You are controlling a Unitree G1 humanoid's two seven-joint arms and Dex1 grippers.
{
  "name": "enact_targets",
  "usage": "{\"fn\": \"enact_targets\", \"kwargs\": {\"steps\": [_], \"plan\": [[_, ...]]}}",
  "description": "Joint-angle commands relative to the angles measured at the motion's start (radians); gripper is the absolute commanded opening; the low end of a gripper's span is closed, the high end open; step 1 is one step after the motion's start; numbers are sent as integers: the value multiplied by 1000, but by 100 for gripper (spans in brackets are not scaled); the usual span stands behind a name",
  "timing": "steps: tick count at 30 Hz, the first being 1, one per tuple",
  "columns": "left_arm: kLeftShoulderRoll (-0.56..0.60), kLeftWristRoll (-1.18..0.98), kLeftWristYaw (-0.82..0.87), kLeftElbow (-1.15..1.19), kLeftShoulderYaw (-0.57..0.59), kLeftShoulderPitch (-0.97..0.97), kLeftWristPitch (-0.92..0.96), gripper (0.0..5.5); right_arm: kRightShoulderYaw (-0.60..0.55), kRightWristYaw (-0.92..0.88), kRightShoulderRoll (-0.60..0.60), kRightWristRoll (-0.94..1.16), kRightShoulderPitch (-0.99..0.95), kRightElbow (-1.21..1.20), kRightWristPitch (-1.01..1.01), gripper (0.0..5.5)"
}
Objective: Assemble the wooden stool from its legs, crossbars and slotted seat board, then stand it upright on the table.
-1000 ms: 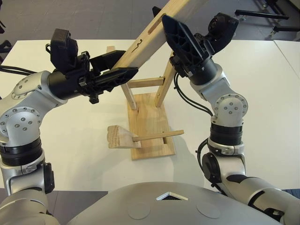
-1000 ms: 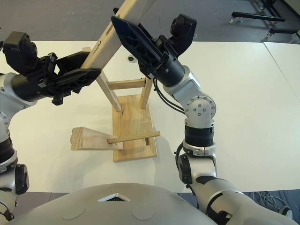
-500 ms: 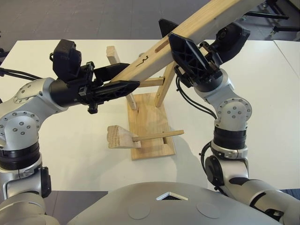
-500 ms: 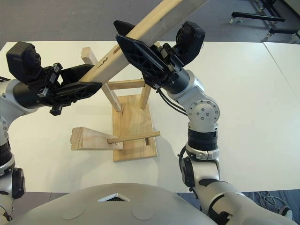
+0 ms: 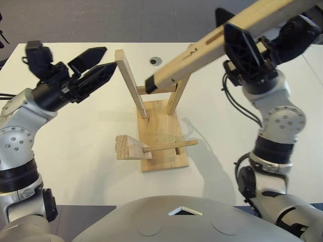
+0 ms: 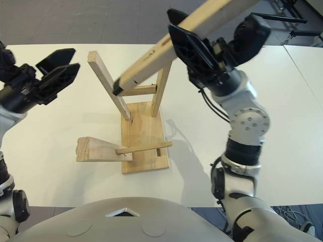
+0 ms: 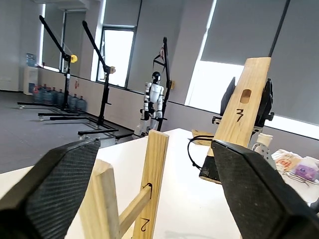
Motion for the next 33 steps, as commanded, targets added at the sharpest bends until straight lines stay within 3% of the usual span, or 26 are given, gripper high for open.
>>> {"fn": "enact_targets", "kwargs": {"steps": [1, 6, 11, 18, 33], "plan": [[30, -62, 11, -113, 104, 124, 8, 465, -90, 49, -154, 4, 98, -18, 50, 206], [4, -151, 67, -267, 151, 270, -4, 540, -58, 105, -252, -194, 217, 35, -9, 206], [-45, -245, 162, -428, 127, 389, -57, 540, -13, 145, -280, -357, 249, 94, -100, 206], [-33, -436, 249, -534, 110, 445, -165, 540, 7, 176, -282, -374, 219, 147, -89, 206], [82, -138, 137, -545, -30, 607, -138, 540, 42, 181, -268, -386, 169, 194, -91, 206]]}}
